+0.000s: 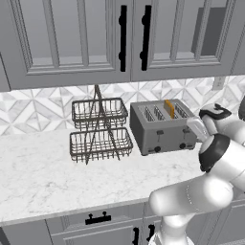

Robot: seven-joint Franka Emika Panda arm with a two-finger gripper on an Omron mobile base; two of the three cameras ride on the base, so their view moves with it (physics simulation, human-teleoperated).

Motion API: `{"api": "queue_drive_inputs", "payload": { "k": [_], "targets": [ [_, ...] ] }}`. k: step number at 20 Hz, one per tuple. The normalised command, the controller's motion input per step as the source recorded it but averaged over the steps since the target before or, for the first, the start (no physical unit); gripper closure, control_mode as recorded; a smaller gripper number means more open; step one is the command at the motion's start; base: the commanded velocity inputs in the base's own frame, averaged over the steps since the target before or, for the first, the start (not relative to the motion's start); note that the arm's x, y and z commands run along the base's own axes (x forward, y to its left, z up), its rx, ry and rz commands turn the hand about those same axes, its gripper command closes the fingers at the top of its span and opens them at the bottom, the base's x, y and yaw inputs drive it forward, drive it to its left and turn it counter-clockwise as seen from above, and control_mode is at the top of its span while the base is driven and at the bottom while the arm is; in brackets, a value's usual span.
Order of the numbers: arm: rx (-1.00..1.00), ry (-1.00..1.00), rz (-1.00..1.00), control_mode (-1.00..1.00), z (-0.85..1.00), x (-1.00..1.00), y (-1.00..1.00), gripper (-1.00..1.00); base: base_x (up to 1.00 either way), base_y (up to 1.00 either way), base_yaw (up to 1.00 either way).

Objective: Start the toaster. Once the lever pops up, take the bread to the plate on the dining counter.

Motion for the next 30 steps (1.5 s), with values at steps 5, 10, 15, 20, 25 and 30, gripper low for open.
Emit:
{"api": "queue_drive_inputs", "payload": {
  "k": [5,10,15,20,25,30],
  "targets": [
    [-0.11,0.00,-0.11,-1.00,-0.68,-0.03,0.00,-1.00,0.00,0.00,0.00],
    [-0.15,0.00,-0.09,-1.00,-0.96,-0.30,0.00,-1.00,0.00,0.00,0.00],
    [-0.06,-0.01,-0.07,-1.00,-0.43,-0.18,-0.03,-1.00,0.00,0.00,0.00],
    [0.05,0.00,0.00,-1.00,0.80,-0.47,-0.07,-1.00,0.00,0.00,0.00],
    [0.03,0.00,0.00,-1.00,1.00,-0.41,0.00,-1.00,0.00,0.00,0.00],
    [0.16,-0.02,0.01,-1.00,0.86,-0.49,-0.02,-1.00,0.00,0.00,0.00]
  ]
}}
